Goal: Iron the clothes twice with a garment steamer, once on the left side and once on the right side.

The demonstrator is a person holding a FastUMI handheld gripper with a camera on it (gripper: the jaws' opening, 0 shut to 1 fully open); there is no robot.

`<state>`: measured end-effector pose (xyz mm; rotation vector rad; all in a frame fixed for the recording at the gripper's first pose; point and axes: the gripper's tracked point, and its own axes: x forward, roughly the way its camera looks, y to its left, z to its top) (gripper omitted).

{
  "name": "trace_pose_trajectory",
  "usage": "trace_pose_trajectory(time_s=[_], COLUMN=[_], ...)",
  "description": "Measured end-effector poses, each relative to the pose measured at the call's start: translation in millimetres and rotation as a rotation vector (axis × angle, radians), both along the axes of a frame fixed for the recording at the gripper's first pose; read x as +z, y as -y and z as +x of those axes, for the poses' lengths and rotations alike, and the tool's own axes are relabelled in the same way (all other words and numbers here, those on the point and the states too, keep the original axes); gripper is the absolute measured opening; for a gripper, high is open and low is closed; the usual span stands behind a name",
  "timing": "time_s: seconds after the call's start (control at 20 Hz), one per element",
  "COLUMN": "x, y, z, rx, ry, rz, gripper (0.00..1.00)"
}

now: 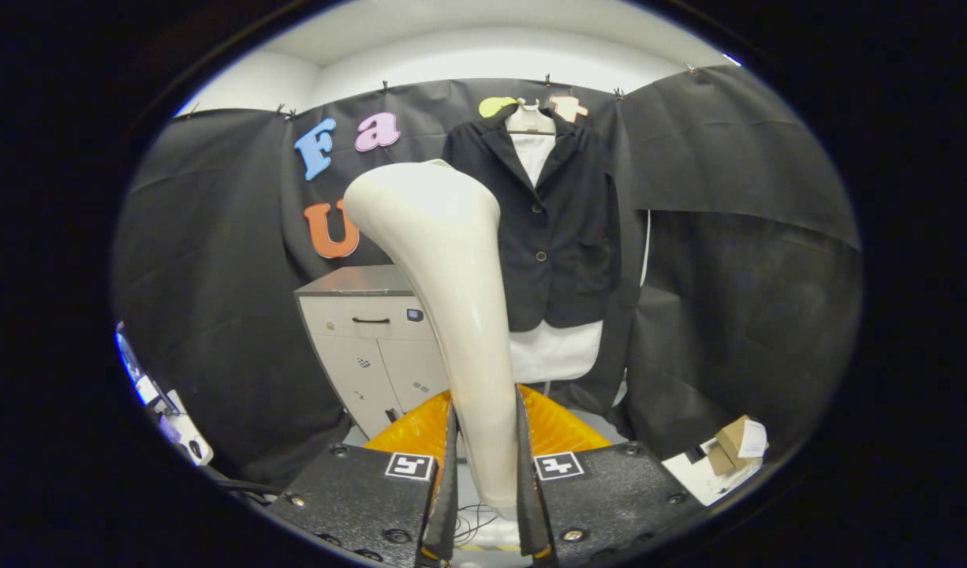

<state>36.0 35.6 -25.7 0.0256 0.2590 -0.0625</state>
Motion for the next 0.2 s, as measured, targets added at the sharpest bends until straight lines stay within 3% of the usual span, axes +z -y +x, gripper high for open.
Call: trace_pose_trajectory(time_s=[0.2], x=[1.0], y=[-3.0], z=[-3.7], rx=[0.007], ry=[0.002], rz=[-0.004], gripper=[0.33])
